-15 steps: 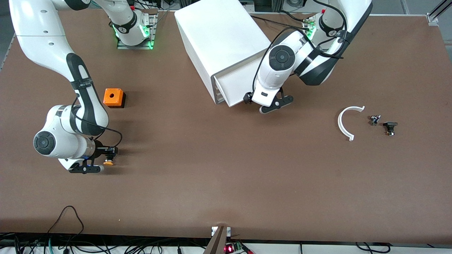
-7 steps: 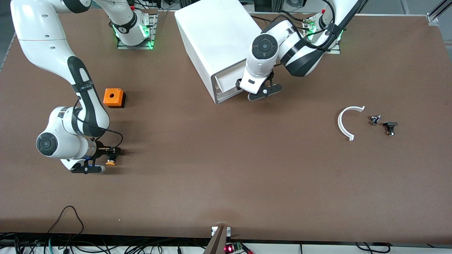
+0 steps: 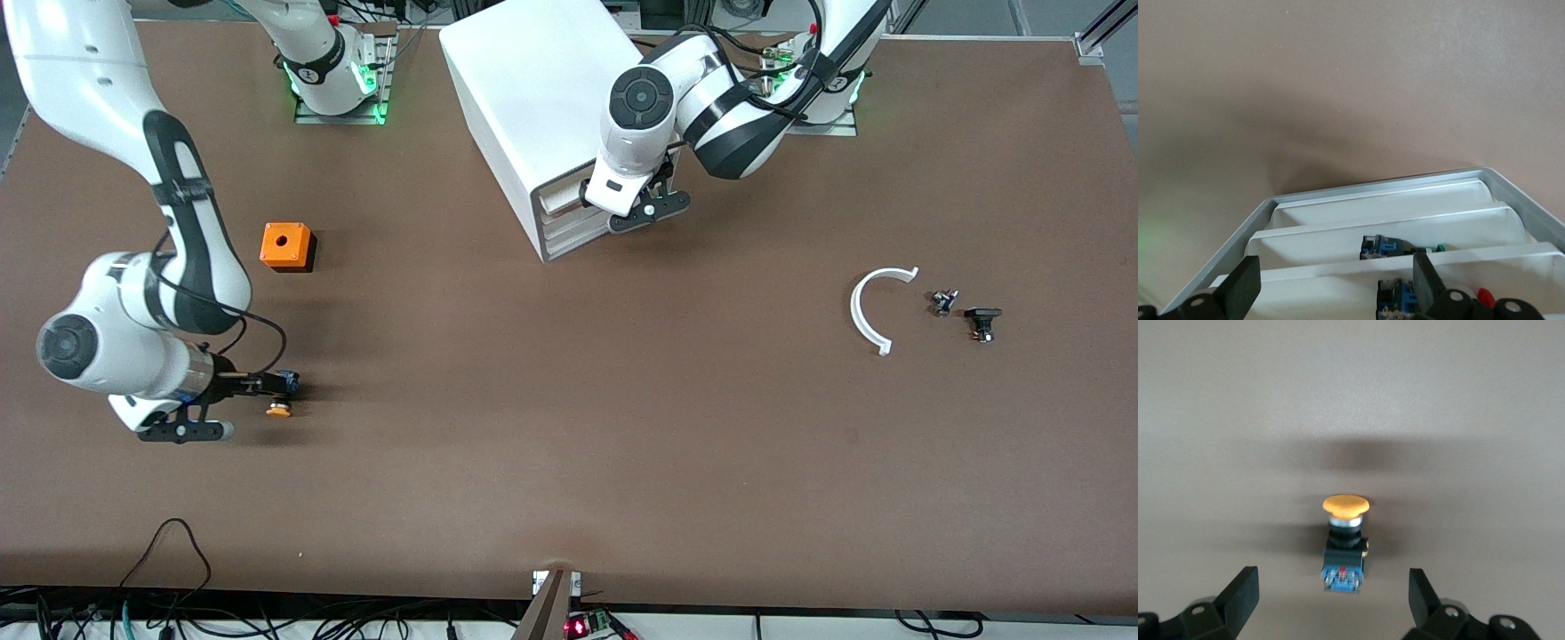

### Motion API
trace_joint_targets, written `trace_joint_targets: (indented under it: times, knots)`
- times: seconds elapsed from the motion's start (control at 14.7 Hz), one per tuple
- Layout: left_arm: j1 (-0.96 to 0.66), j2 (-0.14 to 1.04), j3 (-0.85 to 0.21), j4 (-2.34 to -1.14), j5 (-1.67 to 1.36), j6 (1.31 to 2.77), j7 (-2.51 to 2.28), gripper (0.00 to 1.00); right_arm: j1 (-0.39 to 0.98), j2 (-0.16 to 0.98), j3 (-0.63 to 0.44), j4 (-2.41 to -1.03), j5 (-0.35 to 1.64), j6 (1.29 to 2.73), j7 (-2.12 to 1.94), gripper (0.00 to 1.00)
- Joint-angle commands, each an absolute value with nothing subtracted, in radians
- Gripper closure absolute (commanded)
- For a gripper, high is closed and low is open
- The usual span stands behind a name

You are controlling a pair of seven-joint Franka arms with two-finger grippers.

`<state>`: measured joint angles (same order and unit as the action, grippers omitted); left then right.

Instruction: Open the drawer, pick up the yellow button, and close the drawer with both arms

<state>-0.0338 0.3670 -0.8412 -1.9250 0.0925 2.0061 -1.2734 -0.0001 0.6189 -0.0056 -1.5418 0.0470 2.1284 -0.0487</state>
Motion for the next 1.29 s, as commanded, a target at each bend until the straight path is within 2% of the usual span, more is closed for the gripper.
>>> trace_joint_targets:
  times: [0.0, 0.88, 1.22]
  knots:
    - [-0.051, 0.376, -0.859, -1.931, 0.058, 1.99, -1.281, 0.0, -0.002, 0.496, 0.003, -1.572, 0.02, 2.036, -0.035, 0.01]
    - [-0.025, 0.362, -0.859, -1.91, 0.044, 1.985, -1.259, 0.0, 0.009, 0.12, 0.017, -1.569, 0.012, 1.603, 0.066, 0.01]
    - [0.096, 0.364, -0.859, -1.743, 0.048, 1.763, -1.11, 0.0, 0.009, 0.043, 0.02, -1.566, 0.009, 1.523, 0.052, 0.01]
